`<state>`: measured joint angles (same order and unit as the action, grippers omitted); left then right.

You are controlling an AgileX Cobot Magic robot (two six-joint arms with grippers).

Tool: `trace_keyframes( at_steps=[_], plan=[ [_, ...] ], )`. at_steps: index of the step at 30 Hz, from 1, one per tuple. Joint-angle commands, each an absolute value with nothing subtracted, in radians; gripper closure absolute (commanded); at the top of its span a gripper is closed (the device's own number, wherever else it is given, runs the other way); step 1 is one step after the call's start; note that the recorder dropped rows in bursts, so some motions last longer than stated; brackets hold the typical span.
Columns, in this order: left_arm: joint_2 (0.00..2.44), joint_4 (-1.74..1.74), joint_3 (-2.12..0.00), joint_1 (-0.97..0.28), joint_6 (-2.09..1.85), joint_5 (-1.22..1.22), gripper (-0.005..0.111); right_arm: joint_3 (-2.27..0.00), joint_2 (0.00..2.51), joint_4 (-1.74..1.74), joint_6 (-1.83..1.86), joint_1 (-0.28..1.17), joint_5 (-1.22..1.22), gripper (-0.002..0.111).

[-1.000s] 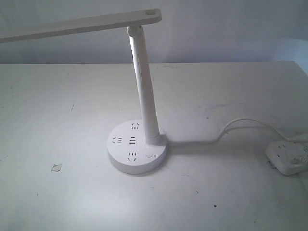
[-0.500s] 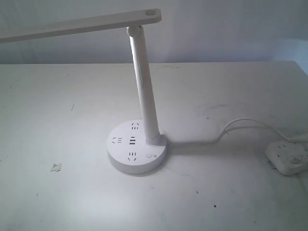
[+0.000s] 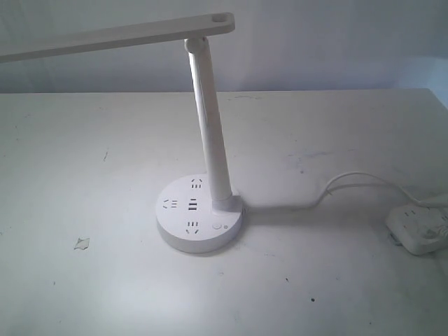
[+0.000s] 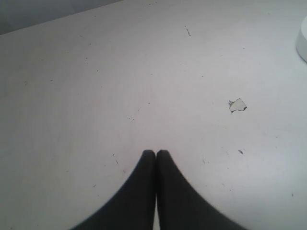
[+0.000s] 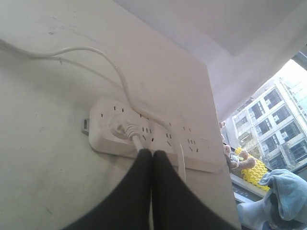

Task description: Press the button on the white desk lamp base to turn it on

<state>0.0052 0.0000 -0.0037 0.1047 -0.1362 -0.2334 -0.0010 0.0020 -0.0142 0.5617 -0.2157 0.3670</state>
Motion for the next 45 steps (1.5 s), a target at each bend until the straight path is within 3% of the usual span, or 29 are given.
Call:
trace_keyframes(
  at_steps=[1, 8, 14, 26, 45],
  plan=[
    [0.0, -0.01, 0.0, 0.106, -0.135, -0.231, 0.107, 0.0, 0.0, -0.008, 0.562, -0.22, 0.342, 0.108],
    [0.0, -0.01, 0.0, 0.106, -0.135, -0.231, 0.107, 0.0, 0.0, -0.062, 0.536, -0.22, 0.335, 0.108],
    [0.0, -0.01, 0.0, 0.106, -0.135, -0.231, 0.107, 0.0, 0.0, -0.323, 0.171, -0.22, 0.339, 0.108],
    [0.0, -0.01, 0.0, 0.106, -0.135, -0.231, 0.107, 0.0, 0.0, 0.04, 0.074, -0.22, 0.335, 0.108],
    [0.0, -0.01, 0.0, 0.106, -0.135, -0.231, 0.107, 0.0, 0.0, 0.049, 0.074, -0.22, 0.346, 0.108]
  ],
)
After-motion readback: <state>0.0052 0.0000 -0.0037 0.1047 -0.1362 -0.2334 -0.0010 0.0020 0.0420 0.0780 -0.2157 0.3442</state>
